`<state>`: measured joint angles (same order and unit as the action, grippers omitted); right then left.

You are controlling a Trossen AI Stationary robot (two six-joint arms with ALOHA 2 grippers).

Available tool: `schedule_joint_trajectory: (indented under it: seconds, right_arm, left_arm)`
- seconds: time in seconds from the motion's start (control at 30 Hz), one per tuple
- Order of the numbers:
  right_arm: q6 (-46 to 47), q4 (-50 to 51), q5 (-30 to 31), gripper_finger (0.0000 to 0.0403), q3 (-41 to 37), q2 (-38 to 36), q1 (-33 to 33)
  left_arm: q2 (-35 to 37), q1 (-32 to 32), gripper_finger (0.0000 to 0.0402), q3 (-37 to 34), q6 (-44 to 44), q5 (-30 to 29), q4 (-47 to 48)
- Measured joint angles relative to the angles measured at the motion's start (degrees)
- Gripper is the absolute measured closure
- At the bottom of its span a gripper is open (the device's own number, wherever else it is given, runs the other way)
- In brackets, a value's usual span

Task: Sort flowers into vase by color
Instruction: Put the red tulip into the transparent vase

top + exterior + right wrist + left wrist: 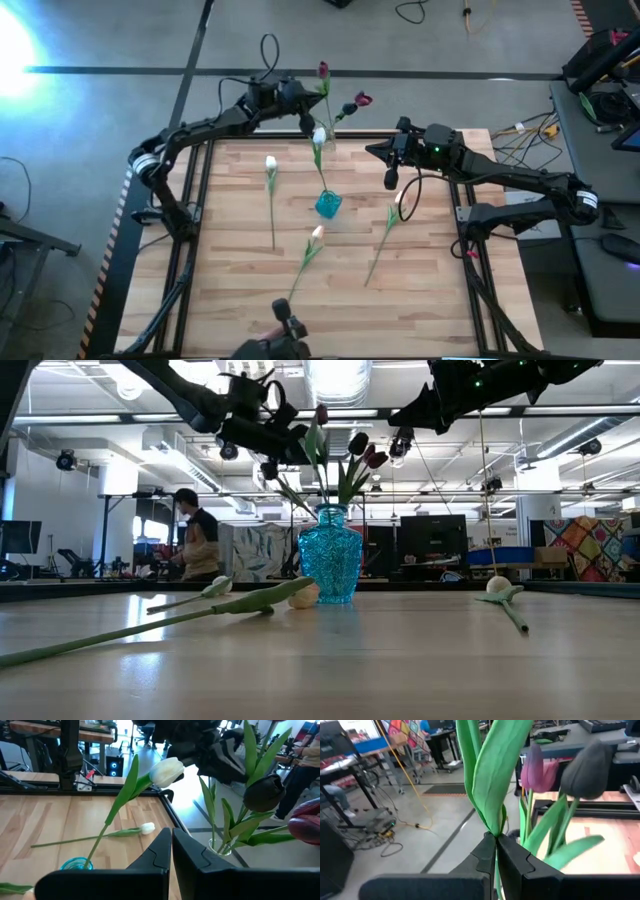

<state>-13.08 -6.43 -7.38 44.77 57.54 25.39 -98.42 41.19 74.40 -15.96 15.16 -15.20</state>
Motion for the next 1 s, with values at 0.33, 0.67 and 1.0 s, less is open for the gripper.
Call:
schedule_joint_trajectory:
  seconds: [0.33,0.67,1.0]
  right_arm:
    - [-0.39,0.12,0.00,0.0394,0.00,0.00,0.00]
    - [-0.39,0.12,0.00,0.0394,0.00,0.00,0.00]
    - [0.49,0.12,0.02,0.0394,0.00,0.00,0.01]
  left_arm:
    - [-1.70,-0.66,0.0401,-0.38,0.77,0.80,1.69]
    - [0.82,-1.06,0.0357,-0.40,0.04,0.87,3.43]
    - [2.70,-1.34,0.0269,-0.20,-0.09,0.89,8.82]
